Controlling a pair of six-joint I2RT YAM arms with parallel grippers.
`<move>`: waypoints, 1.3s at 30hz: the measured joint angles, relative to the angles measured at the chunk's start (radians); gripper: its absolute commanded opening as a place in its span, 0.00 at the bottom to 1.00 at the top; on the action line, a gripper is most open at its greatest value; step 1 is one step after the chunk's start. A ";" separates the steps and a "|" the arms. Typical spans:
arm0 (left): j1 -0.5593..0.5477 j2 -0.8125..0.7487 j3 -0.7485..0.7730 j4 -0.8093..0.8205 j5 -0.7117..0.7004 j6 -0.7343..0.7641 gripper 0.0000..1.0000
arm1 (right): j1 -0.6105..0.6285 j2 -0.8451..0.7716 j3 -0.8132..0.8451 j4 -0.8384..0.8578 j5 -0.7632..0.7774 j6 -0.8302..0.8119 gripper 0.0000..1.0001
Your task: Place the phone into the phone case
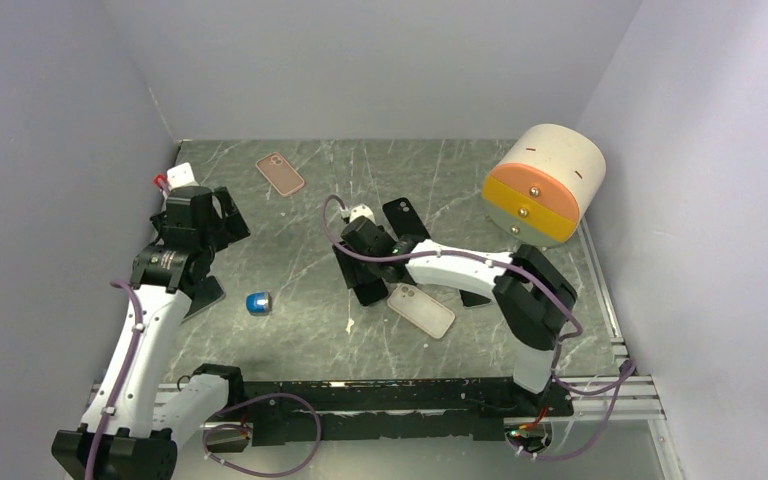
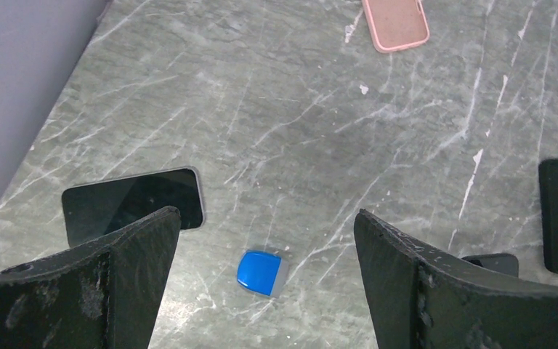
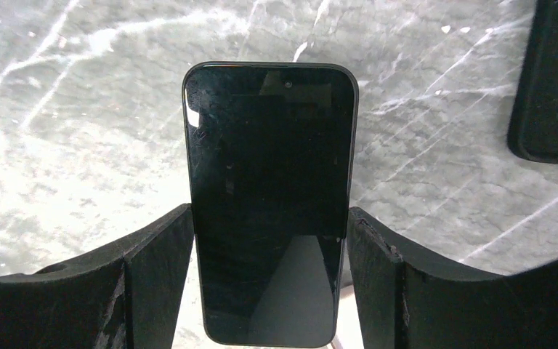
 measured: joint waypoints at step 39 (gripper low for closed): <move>-0.579 0.581 -0.116 0.453 0.389 -0.354 0.56 | -0.183 -0.712 -0.443 -0.268 0.105 0.139 0.40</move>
